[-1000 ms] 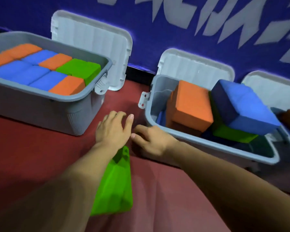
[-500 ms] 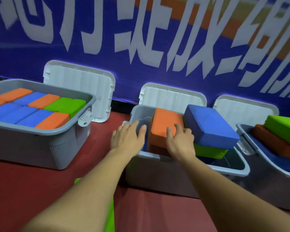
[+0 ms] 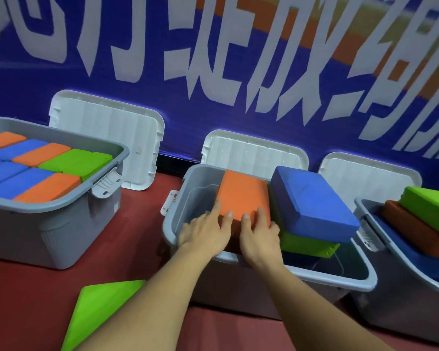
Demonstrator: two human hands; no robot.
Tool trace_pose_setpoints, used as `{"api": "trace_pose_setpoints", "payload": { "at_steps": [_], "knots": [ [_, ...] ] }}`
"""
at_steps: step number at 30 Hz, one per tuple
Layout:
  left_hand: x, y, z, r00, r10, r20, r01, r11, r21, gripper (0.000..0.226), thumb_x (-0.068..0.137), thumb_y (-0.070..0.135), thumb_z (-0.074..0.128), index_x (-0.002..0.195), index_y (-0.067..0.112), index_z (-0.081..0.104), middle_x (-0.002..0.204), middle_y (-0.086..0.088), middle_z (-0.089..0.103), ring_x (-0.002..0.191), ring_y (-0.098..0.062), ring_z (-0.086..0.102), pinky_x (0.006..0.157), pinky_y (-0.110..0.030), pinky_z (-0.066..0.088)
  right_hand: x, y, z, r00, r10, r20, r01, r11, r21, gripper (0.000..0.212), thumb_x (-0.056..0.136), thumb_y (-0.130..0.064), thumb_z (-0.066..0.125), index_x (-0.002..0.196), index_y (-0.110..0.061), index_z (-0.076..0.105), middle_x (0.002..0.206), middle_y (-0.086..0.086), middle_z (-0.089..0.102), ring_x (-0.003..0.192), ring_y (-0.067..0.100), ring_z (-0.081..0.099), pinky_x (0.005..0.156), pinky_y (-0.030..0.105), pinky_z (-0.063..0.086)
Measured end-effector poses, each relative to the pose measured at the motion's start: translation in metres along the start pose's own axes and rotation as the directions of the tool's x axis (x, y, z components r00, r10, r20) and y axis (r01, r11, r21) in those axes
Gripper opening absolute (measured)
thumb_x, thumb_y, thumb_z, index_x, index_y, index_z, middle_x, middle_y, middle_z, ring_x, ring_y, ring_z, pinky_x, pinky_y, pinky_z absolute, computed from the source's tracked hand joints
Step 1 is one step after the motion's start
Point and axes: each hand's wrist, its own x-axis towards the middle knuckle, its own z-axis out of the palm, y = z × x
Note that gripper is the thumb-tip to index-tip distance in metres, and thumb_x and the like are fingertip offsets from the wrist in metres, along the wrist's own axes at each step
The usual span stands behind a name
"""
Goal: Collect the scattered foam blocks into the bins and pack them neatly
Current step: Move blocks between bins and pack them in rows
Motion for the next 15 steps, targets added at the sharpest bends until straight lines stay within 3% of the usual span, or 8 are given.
{"api": "trace_pose_setpoints", "payload": {
  "at_steps": [4, 10, 15],
  "knots": [
    [0.000, -0.001, 0.001, 0.997, -0.031, -0.064, 0.027, 0.997, -0.072, 0.062, 0.099, 0.068, 0.015, 0.157, 0.047, 0.013, 0.143, -0.002, 0.055, 0.129, -0.031, 0.054, 0.098, -0.049, 0.043, -0.002, -0.002, -0.005, 1.000, -0.011, -0.011, 0.012, 0.997, 0.079, 0.061, 0.103, -0.058, 0.026, 0.159, -0.032, 0.027, 0.160, 0.017, 0.018, 0.134, 0.036, 0.045, 0.111, 0.045, 0.034],
    [-0.008, -0.005, -0.025, 0.983, -0.039, -0.178, -0.026, 0.937, -0.350, 0.070, 0.093, 0.078, 0.027, 0.150, 0.038, 0.037, 0.145, -0.001, 0.052, 0.130, -0.027, 0.052, 0.103, -0.047, 0.045, -0.018, -0.027, -0.011, 0.996, -0.048, -0.073, 0.064, 0.971, 0.229, 0.063, 0.102, -0.060, 0.034, 0.151, -0.022, 0.043, 0.150, 0.009, 0.026, 0.126, 0.030, 0.052, 0.107, 0.035, 0.035],
    [-0.035, -0.023, -0.078, 0.931, -0.056, -0.361, -0.091, 0.922, -0.377, 0.051, 0.097, 0.066, 0.042, 0.125, 0.023, 0.043, 0.125, -0.005, 0.047, 0.115, -0.030, 0.055, 0.089, -0.038, 0.041, -0.038, -0.079, -0.002, 0.967, -0.170, -0.192, 0.220, 0.936, 0.276, 0.046, 0.099, -0.064, 0.040, 0.121, -0.026, 0.053, 0.124, 0.004, 0.033, 0.112, 0.030, 0.053, 0.100, 0.038, 0.039]
  ]
}}
